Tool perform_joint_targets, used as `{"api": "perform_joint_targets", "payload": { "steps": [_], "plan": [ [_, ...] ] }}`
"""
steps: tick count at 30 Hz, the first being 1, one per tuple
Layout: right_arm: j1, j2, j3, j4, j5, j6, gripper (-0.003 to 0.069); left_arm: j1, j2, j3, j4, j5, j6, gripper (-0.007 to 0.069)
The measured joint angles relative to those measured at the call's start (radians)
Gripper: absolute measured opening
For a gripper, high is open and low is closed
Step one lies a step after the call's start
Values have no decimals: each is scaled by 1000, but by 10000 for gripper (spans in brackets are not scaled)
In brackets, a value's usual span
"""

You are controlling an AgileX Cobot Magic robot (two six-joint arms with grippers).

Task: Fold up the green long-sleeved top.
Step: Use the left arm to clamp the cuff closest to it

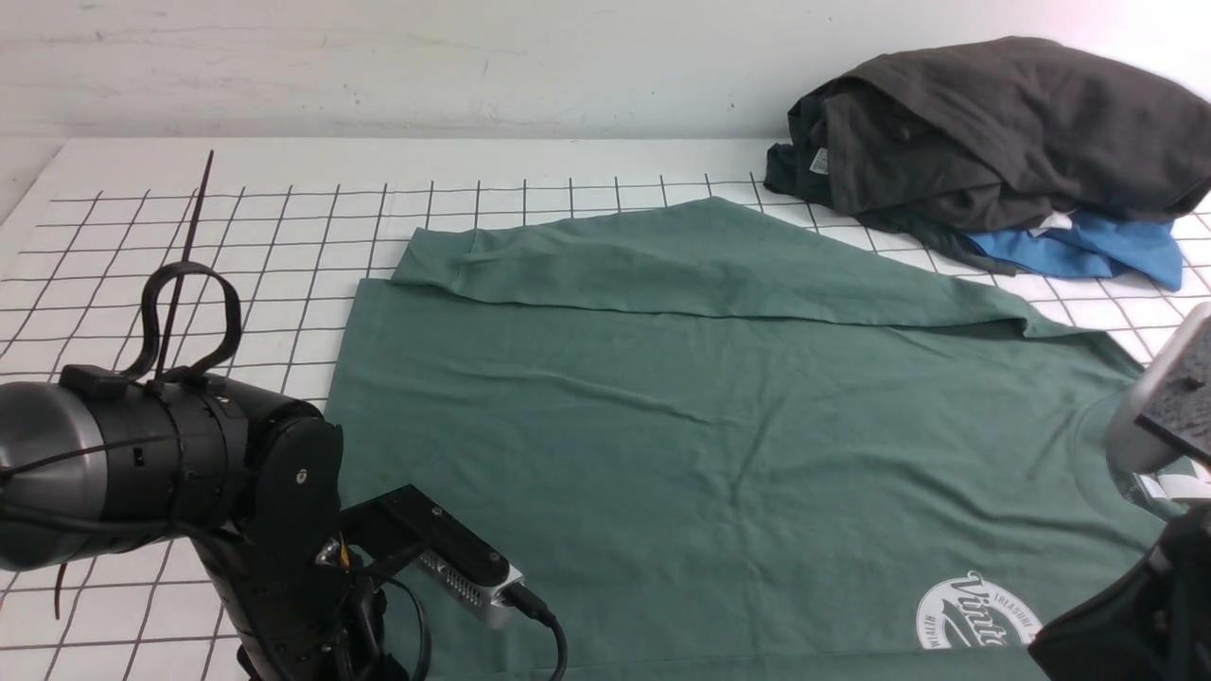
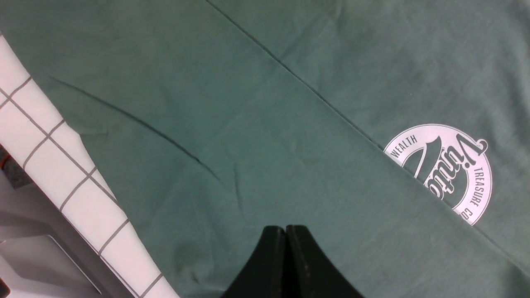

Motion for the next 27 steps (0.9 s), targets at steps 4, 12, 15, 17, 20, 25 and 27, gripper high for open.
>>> {"api": "perform_joint_targets", "payload": {
  "steps": [4,12,15,17,20,25,27],
  "plan": [
    [0,0,0,-1,0,0,-14,0,0,0,7,-9,-2,237],
    [0,0,0,-1,0,0,-14,0,0,-1,-6,-25,-2,82],
    [0,0,0,-1,0,-6,-14,0,0,-1,-12,-25,-2,42],
    [0,0,0,-1,0,-7,-14,0,0,-1,-13,-25,-2,33],
    [0,0,0,-1,-2,-7,-14,0,-4,-1,-17,-20,-2,33],
    [0,1,0,-1,-4,-7,-14,0,-56,-5,-33,-7,-2,33],
    [0,1,0,-1,-6,-7,-14,0,-81,-23,-33,22,-2,33]
  ]
}}
